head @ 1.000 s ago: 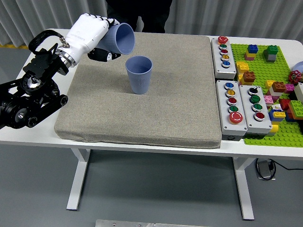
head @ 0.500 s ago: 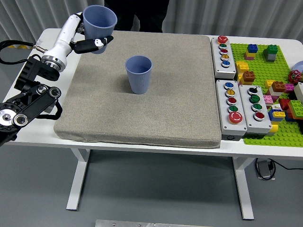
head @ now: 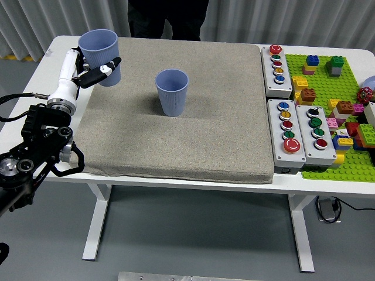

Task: Pick cup pour cup place

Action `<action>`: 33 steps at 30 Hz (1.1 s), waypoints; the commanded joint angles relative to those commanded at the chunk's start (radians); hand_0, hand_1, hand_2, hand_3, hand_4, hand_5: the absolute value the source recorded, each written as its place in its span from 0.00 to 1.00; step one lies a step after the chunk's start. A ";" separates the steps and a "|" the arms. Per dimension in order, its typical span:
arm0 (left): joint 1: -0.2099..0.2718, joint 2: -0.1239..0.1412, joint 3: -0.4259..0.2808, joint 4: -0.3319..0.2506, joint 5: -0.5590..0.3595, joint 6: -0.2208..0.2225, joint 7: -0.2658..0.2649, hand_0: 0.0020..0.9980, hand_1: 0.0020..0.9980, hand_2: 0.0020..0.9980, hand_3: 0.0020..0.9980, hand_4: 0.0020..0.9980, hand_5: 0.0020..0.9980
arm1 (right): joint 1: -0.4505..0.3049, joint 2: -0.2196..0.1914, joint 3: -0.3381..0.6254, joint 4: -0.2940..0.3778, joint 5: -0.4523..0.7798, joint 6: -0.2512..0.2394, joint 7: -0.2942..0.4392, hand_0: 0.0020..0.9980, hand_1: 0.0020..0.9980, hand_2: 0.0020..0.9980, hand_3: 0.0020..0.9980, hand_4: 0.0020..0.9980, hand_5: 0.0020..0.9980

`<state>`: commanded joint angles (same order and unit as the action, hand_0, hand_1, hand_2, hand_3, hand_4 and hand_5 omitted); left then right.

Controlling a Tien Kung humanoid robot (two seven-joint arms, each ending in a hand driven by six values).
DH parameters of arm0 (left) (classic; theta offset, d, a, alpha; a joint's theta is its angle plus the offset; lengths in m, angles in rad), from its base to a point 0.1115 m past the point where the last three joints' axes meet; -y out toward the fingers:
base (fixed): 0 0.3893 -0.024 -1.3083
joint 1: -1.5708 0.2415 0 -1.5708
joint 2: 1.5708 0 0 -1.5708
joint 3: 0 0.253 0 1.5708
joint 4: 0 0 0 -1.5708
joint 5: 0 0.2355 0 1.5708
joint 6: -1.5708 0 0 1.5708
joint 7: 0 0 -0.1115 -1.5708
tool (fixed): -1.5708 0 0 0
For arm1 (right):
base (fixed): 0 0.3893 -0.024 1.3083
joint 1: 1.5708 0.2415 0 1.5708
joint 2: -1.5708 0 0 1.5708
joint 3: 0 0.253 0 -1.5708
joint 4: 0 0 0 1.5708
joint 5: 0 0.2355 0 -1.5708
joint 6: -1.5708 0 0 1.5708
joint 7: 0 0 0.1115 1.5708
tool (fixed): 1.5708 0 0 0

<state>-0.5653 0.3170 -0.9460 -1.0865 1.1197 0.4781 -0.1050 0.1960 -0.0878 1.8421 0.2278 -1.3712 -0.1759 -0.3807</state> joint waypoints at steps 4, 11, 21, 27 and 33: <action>0.020 -0.040 -0.005 0.018 0.062 0.070 -0.045 0.42 0.48 0.53 0.54 0.74 0.17 | -0.004 0.003 0.004 0.001 -0.010 0.001 -0.002 0.69 0.66 0.61 0.63 0.00 0.41; 0.058 -0.091 0.010 0.072 0.003 0.164 -0.146 0.42 0.48 0.53 0.54 0.74 0.18 | -0.007 0.005 0.003 0.000 -0.009 -0.001 -0.001 0.69 0.66 0.61 0.63 0.00 0.40; 0.083 -0.113 0.099 0.159 -0.141 0.167 -0.262 0.44 0.49 0.53 0.54 0.74 0.19 | -0.014 0.007 0.011 0.002 -0.026 0.002 -0.005 0.69 0.66 0.61 0.63 0.00 0.40; 0.094 -0.128 0.128 0.195 -0.186 0.167 -0.310 0.46 0.49 0.54 0.55 0.74 0.22 | -0.018 0.008 0.012 0.002 -0.030 0.004 -0.007 0.69 0.66 0.61 0.63 0.00 0.40; 0.097 -0.139 0.131 0.214 -0.205 0.167 -0.351 0.47 0.50 0.54 0.55 0.74 0.21 | -0.015 0.008 0.013 0.002 -0.034 0.005 -0.007 0.69 0.66 0.61 0.62 0.00 0.40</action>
<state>-0.4685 0.1780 -0.8147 -0.8727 0.9150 0.6454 -0.4564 0.1809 -0.0797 1.8554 0.2293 -1.4049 -0.1707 -0.3876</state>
